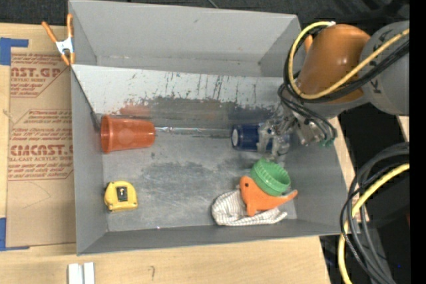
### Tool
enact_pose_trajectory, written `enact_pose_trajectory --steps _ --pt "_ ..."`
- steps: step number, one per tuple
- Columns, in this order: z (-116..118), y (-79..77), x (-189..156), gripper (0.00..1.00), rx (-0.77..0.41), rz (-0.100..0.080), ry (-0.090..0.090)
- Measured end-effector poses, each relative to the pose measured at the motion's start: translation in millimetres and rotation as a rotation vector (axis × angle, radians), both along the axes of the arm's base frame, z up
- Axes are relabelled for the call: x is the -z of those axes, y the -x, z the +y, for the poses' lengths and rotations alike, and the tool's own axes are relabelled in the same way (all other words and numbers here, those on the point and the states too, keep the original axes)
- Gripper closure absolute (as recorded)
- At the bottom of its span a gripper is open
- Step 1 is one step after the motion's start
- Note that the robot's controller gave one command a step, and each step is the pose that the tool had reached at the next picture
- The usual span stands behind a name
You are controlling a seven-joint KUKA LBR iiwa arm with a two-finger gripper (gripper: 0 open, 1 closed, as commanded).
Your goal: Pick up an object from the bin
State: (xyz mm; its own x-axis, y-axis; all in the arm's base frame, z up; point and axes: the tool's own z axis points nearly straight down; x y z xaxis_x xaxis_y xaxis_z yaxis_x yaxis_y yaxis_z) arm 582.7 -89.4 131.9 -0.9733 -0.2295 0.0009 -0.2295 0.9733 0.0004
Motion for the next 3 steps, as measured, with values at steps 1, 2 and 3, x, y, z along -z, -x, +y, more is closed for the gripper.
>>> enact_pose_trajectory --steps 1,2,3 --pt "-1.2 1.8 -21.0 0.00 0.011 -0.004 0.000" --pt "-4.9 3.8 -13.6 0.00 0.016 -0.003 0.000" --pt "10.5 6.7 11.7 0.00 0.018 -0.006 0.000"
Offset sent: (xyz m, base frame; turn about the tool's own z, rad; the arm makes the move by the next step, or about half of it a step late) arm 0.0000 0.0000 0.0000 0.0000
